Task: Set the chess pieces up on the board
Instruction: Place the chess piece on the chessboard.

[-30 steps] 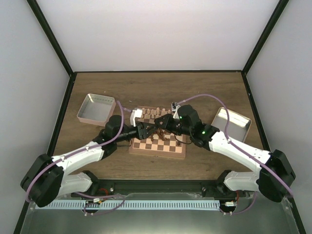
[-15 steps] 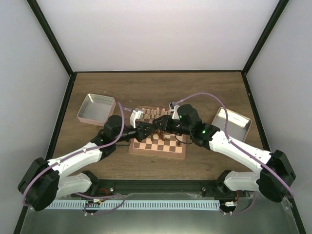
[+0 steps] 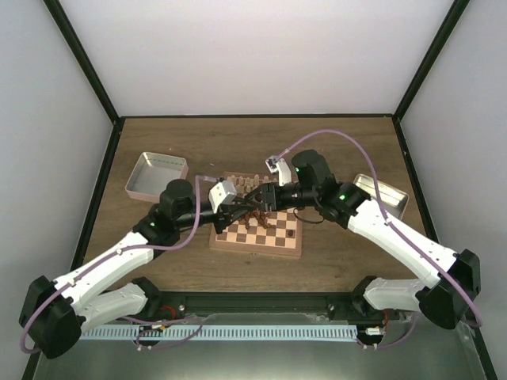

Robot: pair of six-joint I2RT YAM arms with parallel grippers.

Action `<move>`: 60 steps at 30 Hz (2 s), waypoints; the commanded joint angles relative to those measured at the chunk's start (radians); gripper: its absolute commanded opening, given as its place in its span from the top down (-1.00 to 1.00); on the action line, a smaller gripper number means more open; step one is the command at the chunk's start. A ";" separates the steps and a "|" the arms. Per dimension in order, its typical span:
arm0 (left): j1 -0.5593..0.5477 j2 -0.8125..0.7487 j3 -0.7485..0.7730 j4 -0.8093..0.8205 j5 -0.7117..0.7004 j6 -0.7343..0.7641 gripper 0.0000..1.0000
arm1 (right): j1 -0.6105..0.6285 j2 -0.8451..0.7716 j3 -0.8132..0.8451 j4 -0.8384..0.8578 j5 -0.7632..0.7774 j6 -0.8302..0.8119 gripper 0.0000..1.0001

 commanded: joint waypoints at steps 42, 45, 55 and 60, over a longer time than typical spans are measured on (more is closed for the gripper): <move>-0.001 -0.027 0.114 -0.291 -0.030 0.211 -0.21 | -0.008 -0.030 -0.037 -0.069 0.154 -0.173 0.96; -0.001 -0.066 0.105 -0.283 -0.213 0.114 -0.34 | -0.001 -0.045 -0.131 -0.019 0.359 -0.188 0.97; 0.004 -0.226 0.114 -0.314 -0.794 -0.285 -0.59 | 0.174 0.073 -0.233 0.110 0.694 -0.215 0.97; 0.005 -0.277 0.181 -0.362 -0.938 -0.341 -0.68 | 0.280 0.227 -0.161 0.225 0.684 -0.242 0.97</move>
